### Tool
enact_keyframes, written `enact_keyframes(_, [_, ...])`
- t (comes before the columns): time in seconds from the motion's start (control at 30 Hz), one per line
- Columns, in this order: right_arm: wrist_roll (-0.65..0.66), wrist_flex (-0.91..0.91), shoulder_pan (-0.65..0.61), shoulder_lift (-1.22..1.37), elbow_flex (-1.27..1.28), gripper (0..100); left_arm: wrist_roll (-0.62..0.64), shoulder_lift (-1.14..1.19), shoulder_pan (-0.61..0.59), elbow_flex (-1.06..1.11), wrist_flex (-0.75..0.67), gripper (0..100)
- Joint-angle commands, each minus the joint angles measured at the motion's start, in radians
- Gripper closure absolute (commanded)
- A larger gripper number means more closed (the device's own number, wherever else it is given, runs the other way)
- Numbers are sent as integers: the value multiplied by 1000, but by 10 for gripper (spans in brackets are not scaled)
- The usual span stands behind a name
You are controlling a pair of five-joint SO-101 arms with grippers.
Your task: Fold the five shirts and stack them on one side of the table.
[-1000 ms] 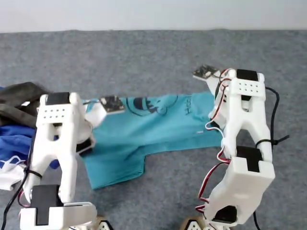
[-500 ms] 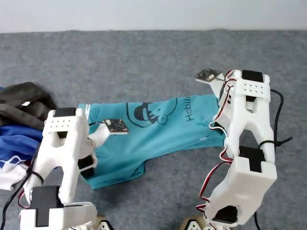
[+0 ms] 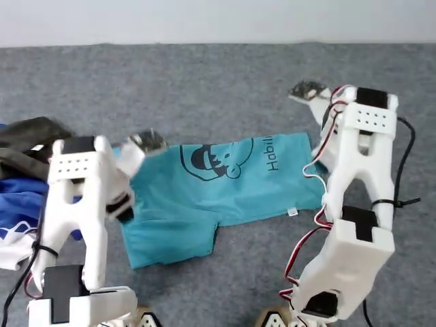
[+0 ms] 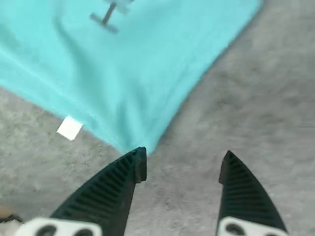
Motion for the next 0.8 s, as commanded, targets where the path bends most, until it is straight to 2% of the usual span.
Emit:
enact_keyframes(0.0, [-109,-51,-48,8,-84,754,164,-31,-5,-136,-115,863])
enact_keyframes(0.1, [-190,-117,-94,42,-84,806,287,-28,-2,-137,-256,893])
enact_keyframes(0.23, [-273,-232,-145,113,-84,991,327,66,25,-145,-336,982])
enact_keyframes(0.47, [-302,-414,-162,236,-84,988,347,330,64,-220,-388,985])
enact_keyframes(0.77, [-296,-506,-90,358,-84,988,377,695,55,-565,-356,985])
